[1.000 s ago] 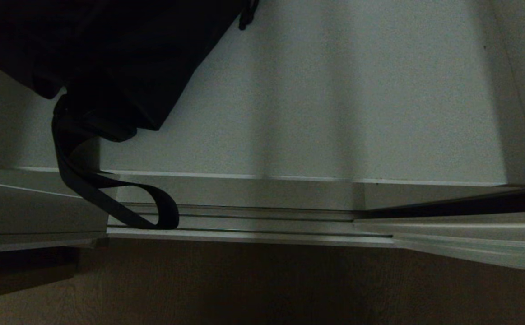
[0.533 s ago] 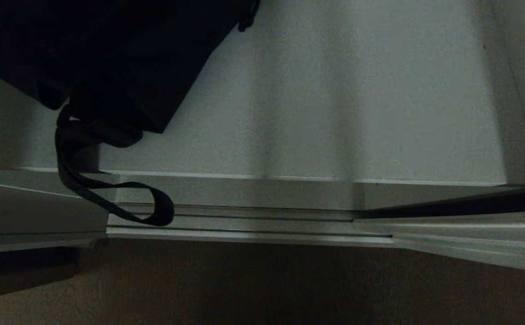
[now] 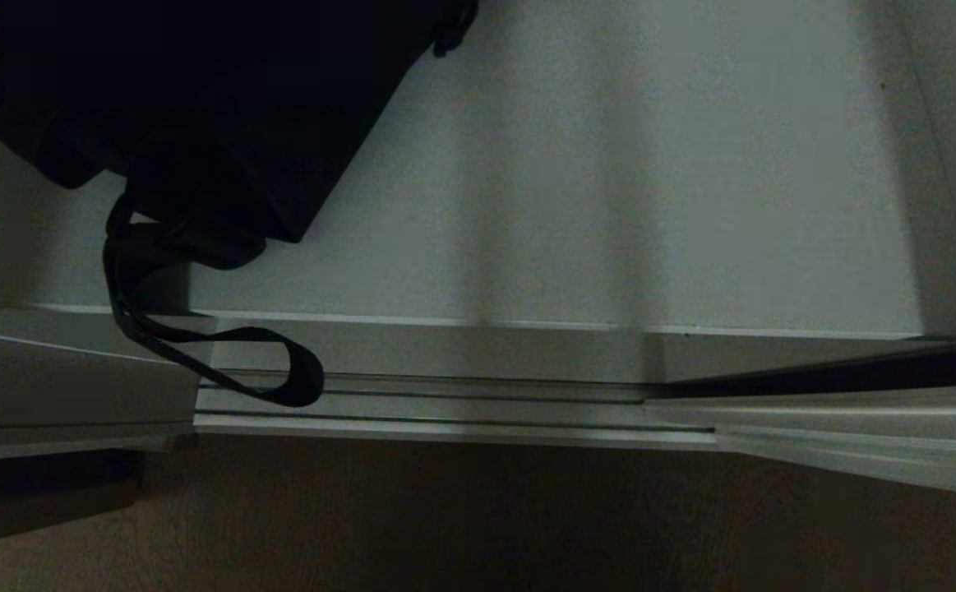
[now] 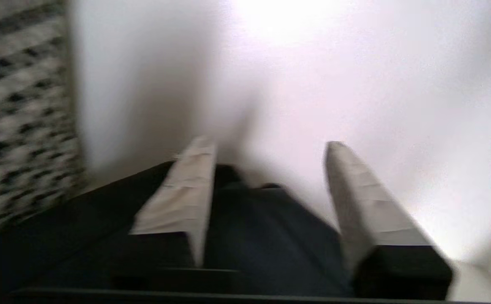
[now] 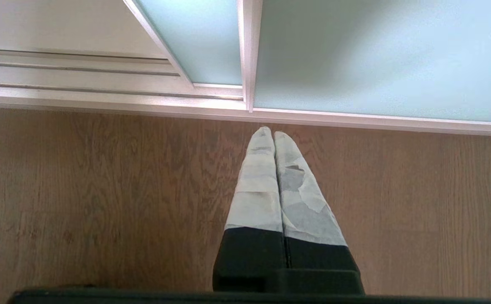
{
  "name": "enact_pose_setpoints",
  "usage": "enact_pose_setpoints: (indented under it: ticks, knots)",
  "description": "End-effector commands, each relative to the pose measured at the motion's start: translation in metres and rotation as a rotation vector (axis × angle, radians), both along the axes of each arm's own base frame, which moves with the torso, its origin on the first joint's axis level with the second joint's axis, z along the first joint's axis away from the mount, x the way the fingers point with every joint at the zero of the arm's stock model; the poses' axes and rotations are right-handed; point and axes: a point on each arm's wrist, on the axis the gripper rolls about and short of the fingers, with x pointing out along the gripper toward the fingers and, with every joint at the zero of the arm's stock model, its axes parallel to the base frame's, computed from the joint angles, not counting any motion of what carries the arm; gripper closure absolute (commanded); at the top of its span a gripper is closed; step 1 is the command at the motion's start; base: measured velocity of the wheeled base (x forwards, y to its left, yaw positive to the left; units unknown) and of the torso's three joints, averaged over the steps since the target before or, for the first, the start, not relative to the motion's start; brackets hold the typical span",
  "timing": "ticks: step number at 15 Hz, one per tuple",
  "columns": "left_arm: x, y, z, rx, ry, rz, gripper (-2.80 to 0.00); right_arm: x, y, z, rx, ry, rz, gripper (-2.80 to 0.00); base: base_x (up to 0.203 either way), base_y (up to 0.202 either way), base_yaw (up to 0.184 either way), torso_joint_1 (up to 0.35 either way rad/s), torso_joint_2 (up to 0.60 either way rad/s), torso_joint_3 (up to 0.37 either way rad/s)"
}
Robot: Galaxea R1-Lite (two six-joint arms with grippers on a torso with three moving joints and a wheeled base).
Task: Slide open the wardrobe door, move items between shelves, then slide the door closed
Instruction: Place the bag on the higher shelf
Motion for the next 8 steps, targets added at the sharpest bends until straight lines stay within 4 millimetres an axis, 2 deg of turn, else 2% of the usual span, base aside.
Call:
enact_pose_setpoints:
  ticks: [1, 4, 8]
  knots:
    - [-0.017, 0.008, 0.009, 0.013, -0.020, -0.011, -2.80, 0.000, 0.000, 0.000, 0.000, 0.000, 0.000, 0.00, 0.000, 0.000, 0.000, 0.000, 0.00, 0.000]
    - [-0.038, 0.017, 0.011, 0.106, 0.193, -0.049, -2.80, 0.000, 0.000, 0.000, -0.001, -0.001, 0.000, 0.00, 0.000, 0.000, 0.000, 0.000, 0.00, 0.000]
    - [-0.069, 0.029, -0.022, 0.304, 0.614, -0.148, -2.80, 0.000, 0.000, 0.000, 0.001, 0.000, 0.000, 0.00, 0.000, 0.000, 0.000, 0.000, 0.00, 0.000]
